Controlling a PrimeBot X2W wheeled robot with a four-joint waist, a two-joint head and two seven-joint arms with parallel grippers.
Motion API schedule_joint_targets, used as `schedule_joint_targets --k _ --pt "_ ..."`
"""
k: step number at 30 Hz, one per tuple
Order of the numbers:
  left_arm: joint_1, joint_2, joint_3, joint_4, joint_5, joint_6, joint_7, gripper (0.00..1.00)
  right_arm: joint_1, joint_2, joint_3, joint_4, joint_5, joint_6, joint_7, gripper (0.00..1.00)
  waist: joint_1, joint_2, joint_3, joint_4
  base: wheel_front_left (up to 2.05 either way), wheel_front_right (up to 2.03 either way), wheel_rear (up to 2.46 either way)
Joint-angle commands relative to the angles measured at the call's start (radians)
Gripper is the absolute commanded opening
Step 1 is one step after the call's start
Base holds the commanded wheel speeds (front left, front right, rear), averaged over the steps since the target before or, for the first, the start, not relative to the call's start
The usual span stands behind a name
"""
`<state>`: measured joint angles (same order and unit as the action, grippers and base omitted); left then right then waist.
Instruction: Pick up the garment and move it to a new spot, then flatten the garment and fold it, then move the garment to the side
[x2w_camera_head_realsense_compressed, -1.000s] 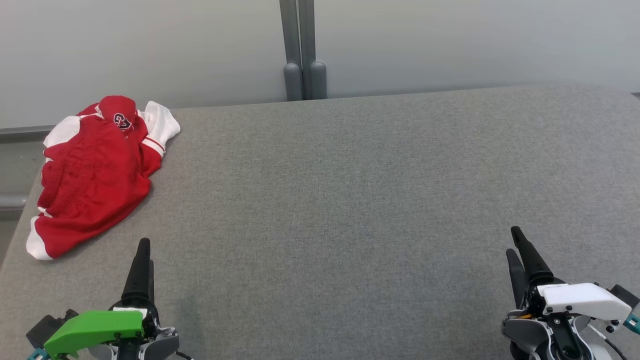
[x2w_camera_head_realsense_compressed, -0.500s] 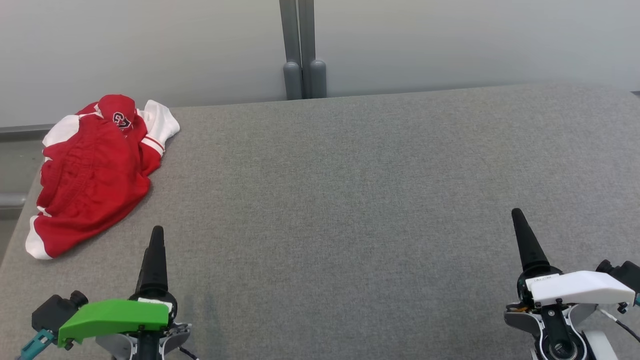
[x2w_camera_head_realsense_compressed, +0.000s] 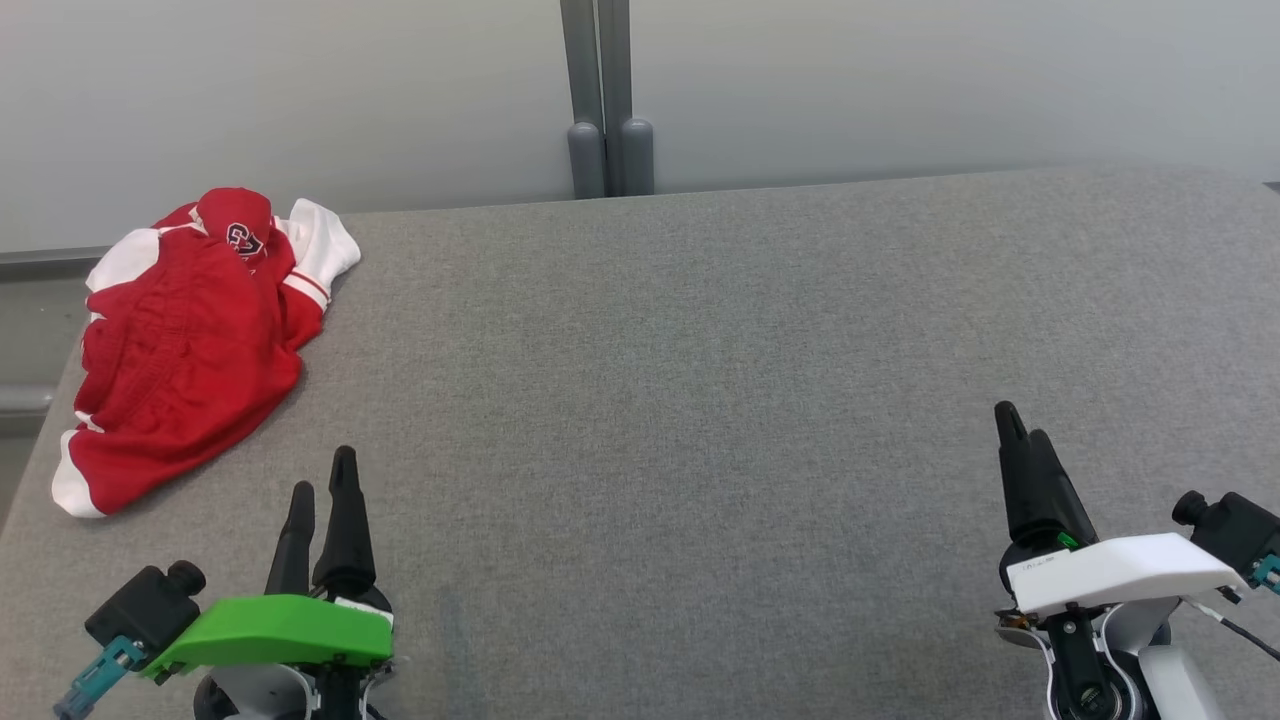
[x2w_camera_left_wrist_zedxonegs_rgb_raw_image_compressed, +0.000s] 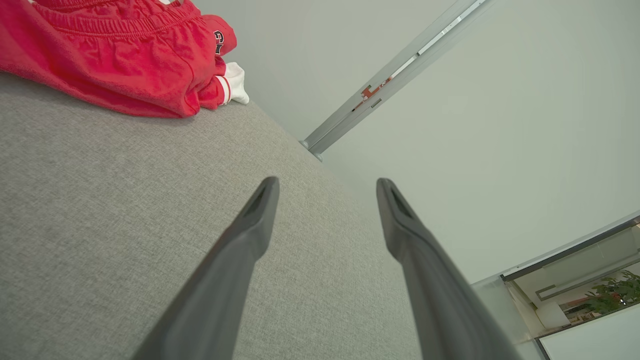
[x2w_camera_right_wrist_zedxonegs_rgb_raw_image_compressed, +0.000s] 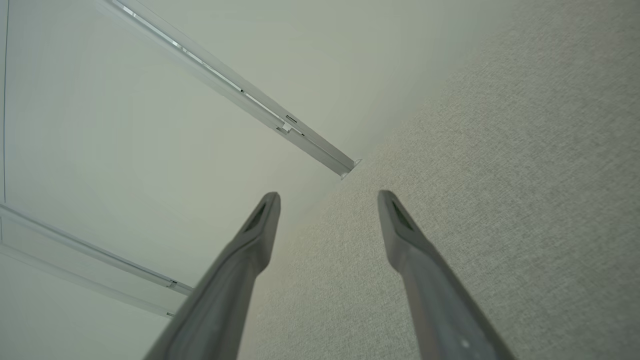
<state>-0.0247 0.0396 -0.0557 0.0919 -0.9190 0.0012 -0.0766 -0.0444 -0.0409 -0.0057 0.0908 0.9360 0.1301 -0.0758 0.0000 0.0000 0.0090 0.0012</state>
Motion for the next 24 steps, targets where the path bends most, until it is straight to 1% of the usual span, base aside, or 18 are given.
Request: schedule_joint_targets --k 1,13,24 --pt "0.000 0.007 -0.006 -0.018 0.047 0.008 -0.012 1.00 0.001 -0.006 0.009 -0.021 -0.046 0.000 -0.013 1.00 0.0000 0.0000 0.000 0.000 0.00 0.00 0.00" --pt "0.013 0.009 -0.030 -0.006 0.221 0.023 -0.048 1.00 0.007 -0.007 0.042 -0.033 -0.242 0.001 -0.048 1.00 0.0000 0.0000 -0.001 -0.001 0.00 0.00 0.00" --pt "0.020 0.010 -0.053 0.007 0.345 0.033 -0.078 1.00 0.013 -0.008 0.071 -0.037 -0.397 0.001 -0.079 1.00 0.0000 0.0000 0.000 0.001 0.00 0.00 0.00"
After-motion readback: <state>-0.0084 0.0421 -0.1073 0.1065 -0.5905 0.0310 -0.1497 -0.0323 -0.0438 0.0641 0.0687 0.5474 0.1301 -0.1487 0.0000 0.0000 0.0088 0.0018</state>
